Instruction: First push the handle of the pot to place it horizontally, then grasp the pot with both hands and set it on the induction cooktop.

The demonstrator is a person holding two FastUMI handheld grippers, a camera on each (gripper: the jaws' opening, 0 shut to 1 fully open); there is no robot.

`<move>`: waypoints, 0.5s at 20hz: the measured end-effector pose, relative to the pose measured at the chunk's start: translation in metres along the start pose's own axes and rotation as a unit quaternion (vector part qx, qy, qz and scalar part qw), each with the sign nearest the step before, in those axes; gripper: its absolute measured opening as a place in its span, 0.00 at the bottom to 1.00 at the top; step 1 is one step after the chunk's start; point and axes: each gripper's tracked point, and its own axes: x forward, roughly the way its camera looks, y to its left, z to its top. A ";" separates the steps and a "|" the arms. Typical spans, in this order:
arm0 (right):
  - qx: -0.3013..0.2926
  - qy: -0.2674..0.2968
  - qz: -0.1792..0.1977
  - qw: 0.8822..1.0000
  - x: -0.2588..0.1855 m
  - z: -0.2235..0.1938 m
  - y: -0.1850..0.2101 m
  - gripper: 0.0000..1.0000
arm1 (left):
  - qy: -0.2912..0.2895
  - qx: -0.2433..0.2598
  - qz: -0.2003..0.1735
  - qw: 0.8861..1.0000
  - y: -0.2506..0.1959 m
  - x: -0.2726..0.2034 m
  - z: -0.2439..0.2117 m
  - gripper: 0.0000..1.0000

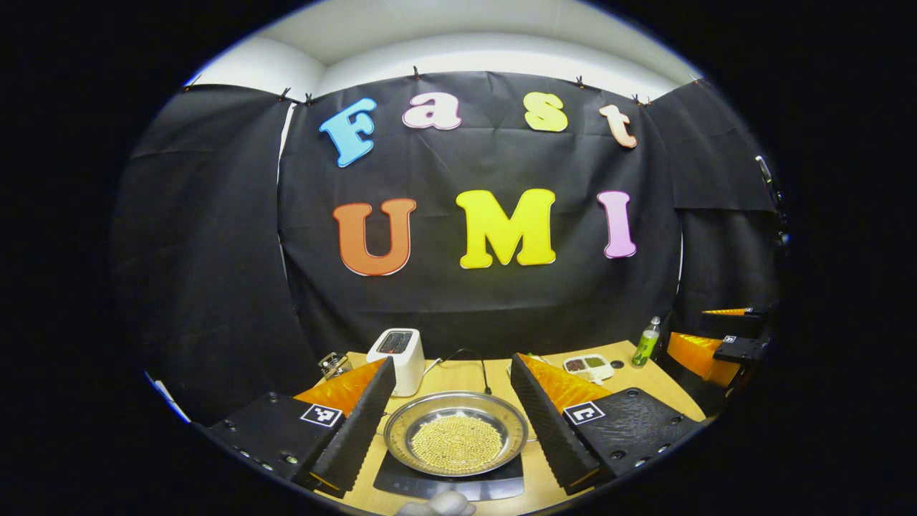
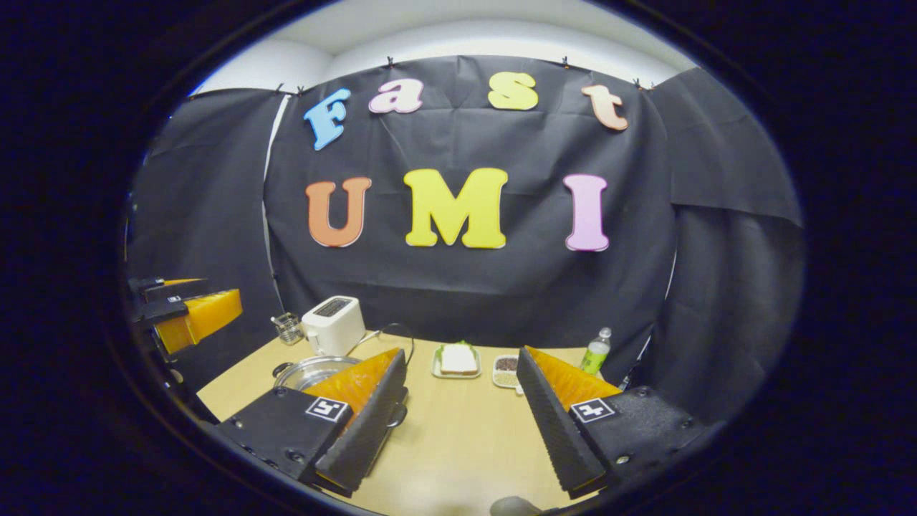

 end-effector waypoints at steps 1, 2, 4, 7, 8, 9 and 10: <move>0.003 -0.010 -0.002 1.000 -0.009 0.009 -0.009 0.98 | -0.003 -0.002 0.001 1.000 -0.006 -0.006 0.005 0.96; 0.008 -0.016 -0.003 1.000 -0.016 0.016 -0.017 0.97 | -0.007 -0.005 0.001 1.000 -0.013 -0.012 0.010 0.96; 0.019 -0.026 -0.009 0.999 -0.030 0.026 -0.037 0.97 | -0.018 -0.007 0.002 1.000 -0.027 -0.021 0.022 0.96; 0.021 -0.056 -0.040 0.997 -0.049 0.044 -0.071 0.97 | -0.038 -0.001 -0.001 0.999 -0.042 -0.031 0.037 0.96; 0.027 -0.061 -0.048 0.997 -0.056 0.043 -0.077 0.98 | -0.037 -0.005 -0.008 0.999 -0.049 -0.033 0.038 0.96; 0.033 -0.063 -0.051 0.996 -0.062 0.045 -0.081 0.96 | -0.037 -0.011 -0.014 0.999 -0.057 -0.036 0.037 0.96; 0.034 -0.065 -0.051 0.996 -0.065 0.048 -0.083 0.97 | -0.040 -0.012 -0.015 0.999 -0.059 -0.037 0.039 0.96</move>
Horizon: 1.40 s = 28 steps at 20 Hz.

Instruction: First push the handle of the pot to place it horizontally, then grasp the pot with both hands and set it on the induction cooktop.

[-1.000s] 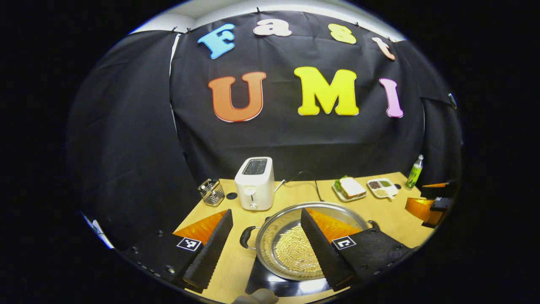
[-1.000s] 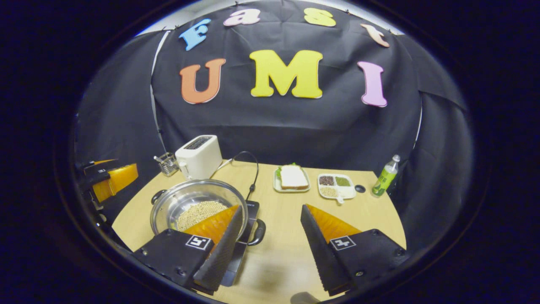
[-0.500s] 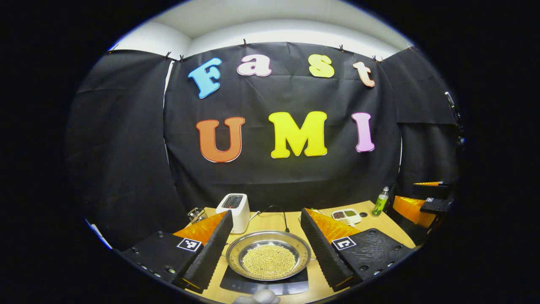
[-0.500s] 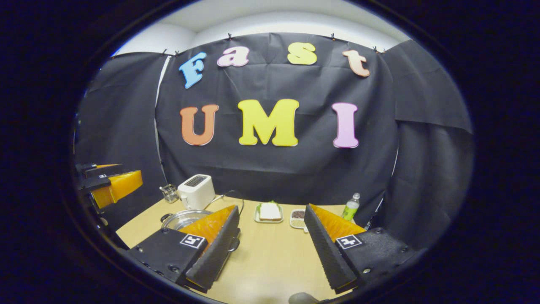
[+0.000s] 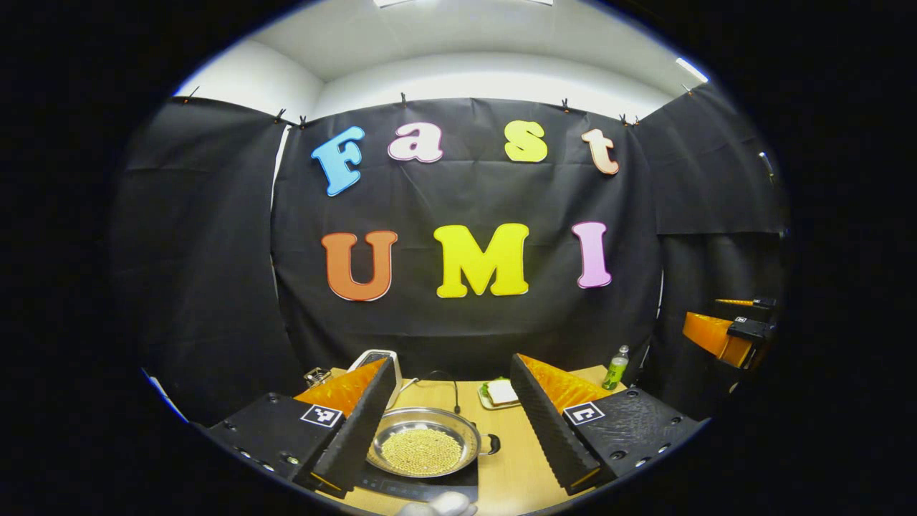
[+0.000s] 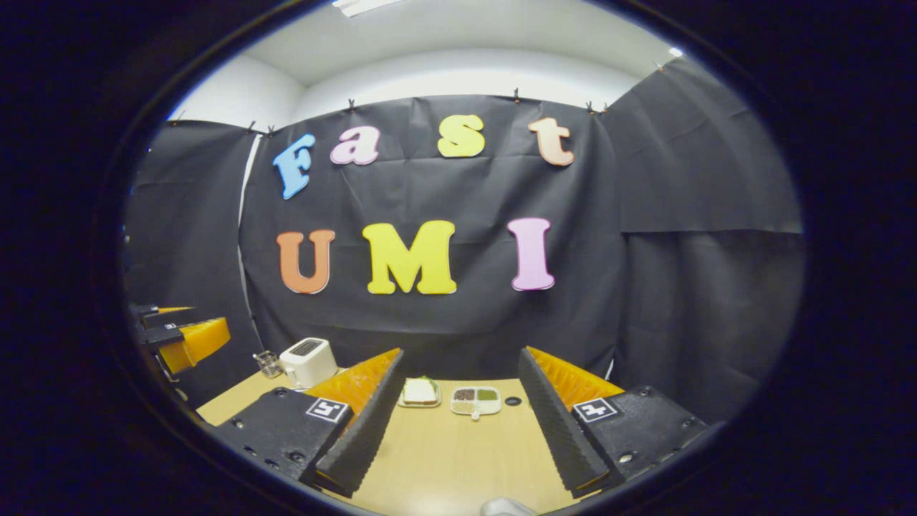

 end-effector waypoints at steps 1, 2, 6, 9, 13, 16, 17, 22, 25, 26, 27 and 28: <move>-0.007 0.001 0.000 1.000 -0.002 0.000 -0.003 0.99 | 0.000 0.001 0.001 1.000 0.000 -0.002 0.000 0.96; -0.012 0.001 0.000 1.000 -0.003 0.001 -0.007 0.99 | 0.000 0.002 0.001 1.000 -0.002 -0.002 0.001 0.96; -0.012 -0.009 0.001 1.000 -0.011 0.008 -0.009 0.97 | -0.006 0.002 -0.005 1.000 -0.012 -0.003 0.004 0.96; -0.015 -0.019 0.004 1.000 -0.015 0.016 -0.012 0.97 | 0.002 0.002 -0.004 1.000 -0.013 -0.006 -0.001 0.96; -0.011 -0.032 -0.001 0.999 -0.021 0.024 -0.018 0.97 | -0.001 -0.002 0.008 1.000 -0.008 -0.012 0.003 0.96; -0.013 -0.035 0.001 0.999 -0.023 0.028 -0.021 0.97 | -0.006 -0.003 0.012 1.000 -0.008 -0.016 0.009 0.96; -0.013 -0.035 0.000 0.999 -0.024 0.028 -0.023 0.97 | -0.010 -0.003 0.012 1.000 -0.009 -0.017 0.012 0.96; -0.020 -0.034 -0.004 0.999 -0.029 0.030 -0.032 0.97 | -0.017 -0.006 0.008 1.000 -0.016 -0.021 0.021 0.96; -0.022 -0.036 -0.003 0.999 -0.029 0.032 -0.034 0.99 | -0.017 -0.008 0.007 1.000 -0.019 -0.021 0.020 0.96; -0.019 -0.035 -0.001 0.999 -0.030 0.032 -0.033 0.97 | -0.017 -0.008 0.006 1.000 -0.021 -0.022 0.020 0.96; -0.018 -0.034 0.001 0.999 -0.030 0.031 -0.033 0.97 | -0.017 -0.007 0.008 1.000 -0.021 -0.022 0.021 0.96; -0.018 -0.033 0.001 0.999 -0.030 0.031 -0.034 0.97 | -0.017 -0.005 0.007 1.000 -0.021 -0.023 0.021 0.96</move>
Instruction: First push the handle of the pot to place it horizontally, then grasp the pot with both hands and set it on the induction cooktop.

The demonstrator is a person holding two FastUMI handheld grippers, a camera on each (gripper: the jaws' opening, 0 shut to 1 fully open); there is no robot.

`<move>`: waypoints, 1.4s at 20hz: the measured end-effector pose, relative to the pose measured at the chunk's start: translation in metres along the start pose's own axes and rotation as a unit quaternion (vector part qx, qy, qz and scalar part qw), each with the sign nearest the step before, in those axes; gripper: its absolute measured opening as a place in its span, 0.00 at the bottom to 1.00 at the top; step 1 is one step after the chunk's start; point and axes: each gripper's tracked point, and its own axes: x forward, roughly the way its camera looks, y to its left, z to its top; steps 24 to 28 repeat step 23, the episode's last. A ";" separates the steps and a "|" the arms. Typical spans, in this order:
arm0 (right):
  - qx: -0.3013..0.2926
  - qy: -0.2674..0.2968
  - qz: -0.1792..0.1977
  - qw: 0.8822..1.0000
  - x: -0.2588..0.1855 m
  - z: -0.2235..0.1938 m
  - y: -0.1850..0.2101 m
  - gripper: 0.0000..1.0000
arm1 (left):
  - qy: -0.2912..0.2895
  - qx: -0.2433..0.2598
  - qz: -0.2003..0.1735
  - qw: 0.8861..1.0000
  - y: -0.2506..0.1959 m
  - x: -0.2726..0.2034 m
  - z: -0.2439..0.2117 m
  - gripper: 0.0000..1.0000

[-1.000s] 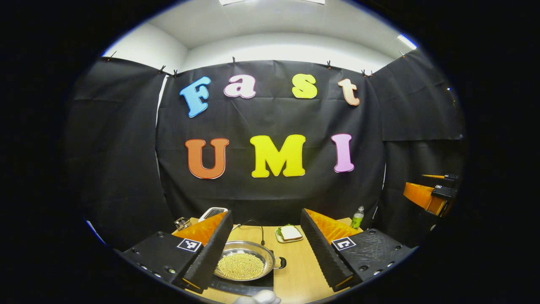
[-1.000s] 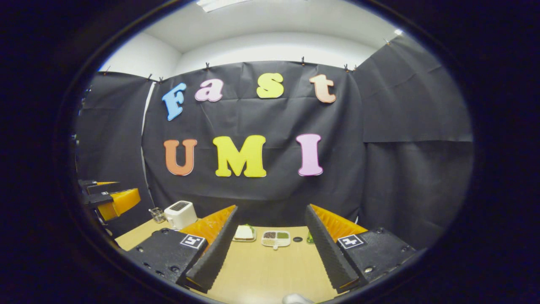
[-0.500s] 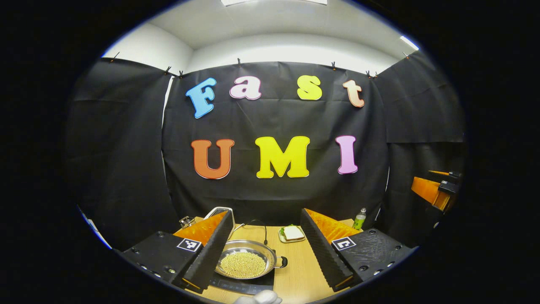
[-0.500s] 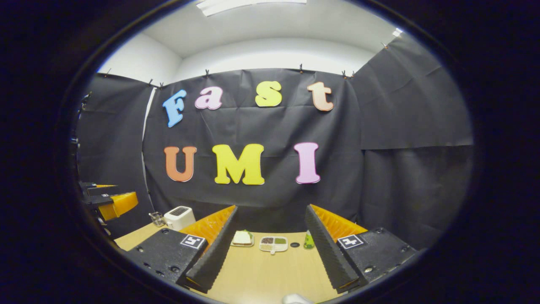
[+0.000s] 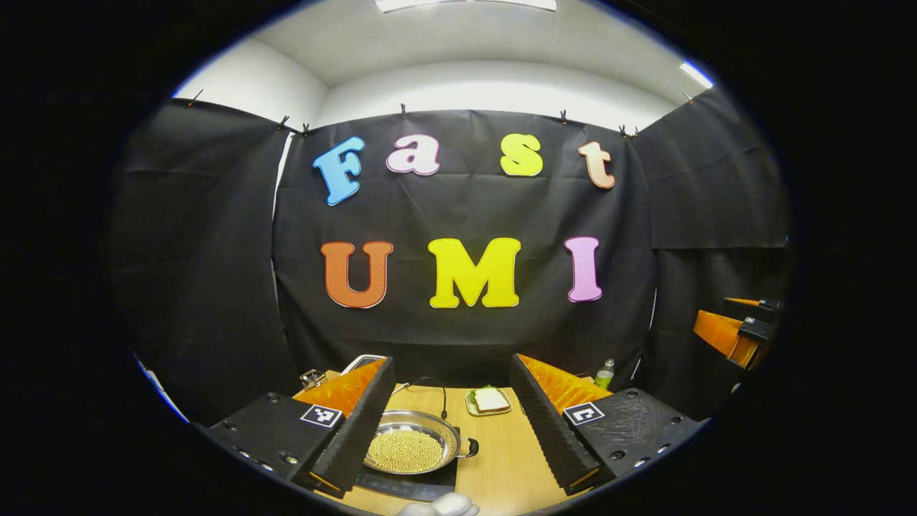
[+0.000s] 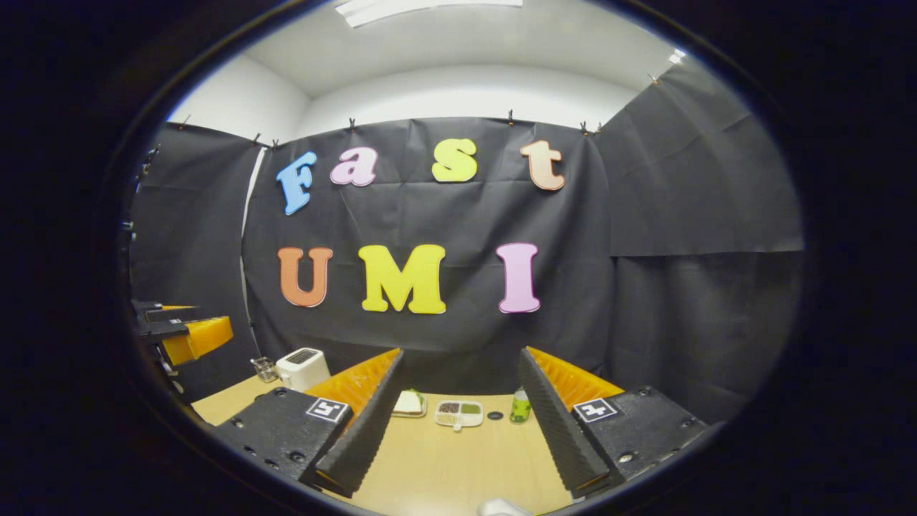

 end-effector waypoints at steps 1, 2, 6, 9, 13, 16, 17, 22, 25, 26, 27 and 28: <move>-0.001 0.000 0.000 1.000 0.002 0.000 -0.001 0.97 | 0.000 0.001 0.001 1.000 0.000 0.000 0.000 0.96; -0.001 0.002 0.002 1.000 0.001 -0.002 0.000 0.97 | 0.000 0.002 0.002 1.000 0.000 -0.002 0.000 0.96; 0.004 0.006 0.003 1.000 0.003 -0.003 -0.001 0.97 | 0.000 0.003 0.004 1.000 0.000 -0.003 0.000 0.96; 0.005 0.008 0.004 1.000 0.006 -0.005 -0.002 0.99 | 0.001 0.007 0.007 1.000 0.001 -0.001 -0.001 0.96; 0.006 0.011 0.006 1.000 0.007 -0.008 -0.004 0.97 | 0.001 0.005 0.010 1.000 -0.001 0.000 -0.001 0.96; 0.006 0.012 0.006 1.000 0.007 -0.009 -0.006 0.99 | 0.001 0.006 0.012 1.000 -0.003 -0.001 -0.001 0.96; 0.005 0.011 0.006 1.000 0.007 -0.008 -0.007 0.97 | -0.001 0.006 0.013 1.000 -0.005 0.001 -0.001 0.96; 0.001 0.011 0.012 1.000 0.008 -0.008 -0.007 0.97 | -0.003 0.008 0.016 1.000 -0.007 -0.001 0.001 0.96; 0.001 0.009 0.012 1.000 0.009 -0.007 -0.007 0.99 | -0.003 0.008 0.017 1.000 -0.007 -0.001 0.001 0.96; 0.001 0.009 0.012 1.000 0.009 -0.007 -0.007 0.99 | -0.003 0.008 0.017 1.000 -0.007 -0.001 0.001 0.96; 0.001 0.009 0.012 1.000 0.009 -0.007 -0.007 0.99 | -0.003 0.008 0.017 1.000 -0.007 -0.001 0.001 0.96; 0.001 0.009 0.012 1.000 0.009 -0.007 -0.007 0.99 | -0.003 0.008 0.017 1.000 -0.007 -0.001 0.001 0.96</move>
